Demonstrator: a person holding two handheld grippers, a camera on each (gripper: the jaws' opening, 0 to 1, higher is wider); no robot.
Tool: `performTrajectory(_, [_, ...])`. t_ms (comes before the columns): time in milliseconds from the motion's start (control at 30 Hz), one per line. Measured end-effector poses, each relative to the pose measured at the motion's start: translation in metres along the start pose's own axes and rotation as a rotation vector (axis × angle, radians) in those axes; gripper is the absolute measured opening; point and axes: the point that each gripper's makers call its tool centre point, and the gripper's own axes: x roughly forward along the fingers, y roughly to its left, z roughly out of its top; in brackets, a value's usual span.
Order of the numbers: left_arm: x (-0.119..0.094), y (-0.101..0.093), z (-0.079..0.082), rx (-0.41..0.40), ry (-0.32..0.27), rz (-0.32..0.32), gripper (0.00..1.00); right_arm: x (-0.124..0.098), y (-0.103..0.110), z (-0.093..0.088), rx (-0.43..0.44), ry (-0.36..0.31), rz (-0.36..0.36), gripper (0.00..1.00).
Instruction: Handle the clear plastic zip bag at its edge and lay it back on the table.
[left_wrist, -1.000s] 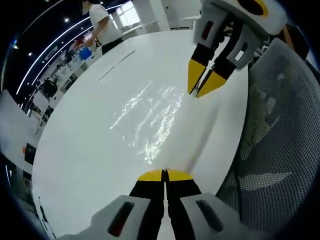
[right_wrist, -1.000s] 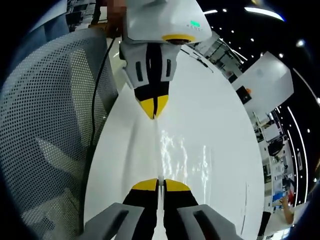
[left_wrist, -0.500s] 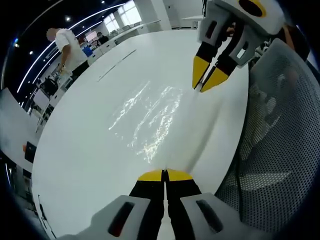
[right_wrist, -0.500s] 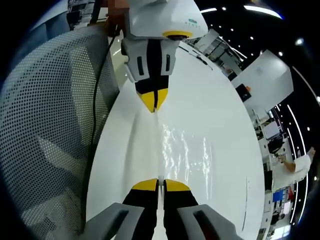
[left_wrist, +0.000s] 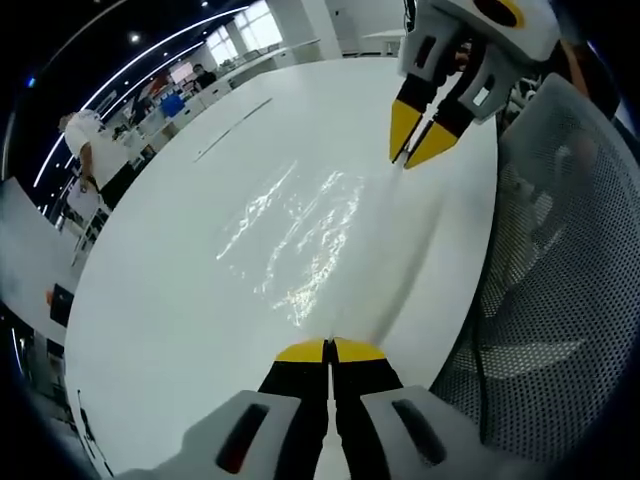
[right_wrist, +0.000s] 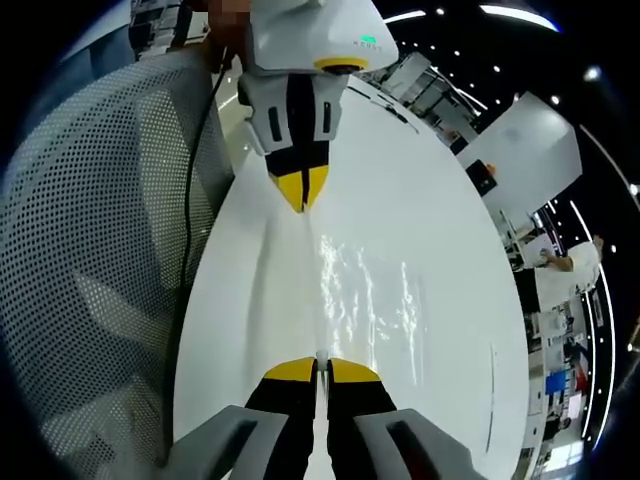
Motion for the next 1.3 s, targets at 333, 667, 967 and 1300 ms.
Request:
performTrajectory(333, [-0.007, -0.002, 0.001, 0.001, 0.002, 0.002, 0.0, -0.002, 0.0, -0.007, 0.018, 0.01, -0.008, 0.0])
performTrajectory(667, [-0.011, -0.012, 0.008, 0.085, -0.003, -0.005, 0.0, -0.006, -0.005, -0.001, 0.098, -0.061, -0.002, 0.15])
performTrajectory(967, [-0.018, -0.025, 0.014, 0.125, -0.001, -0.014, 0.0, -0.017, -0.023, 0.021, 0.142, -0.147, -0.02, 0.17])
performTrajectory(1300, [-0.019, -0.019, 0.017, 0.138, -0.014, -0.006, 0.0, 0.003, -0.012, 0.026, 0.076, -0.114, 0.025, 0.15])
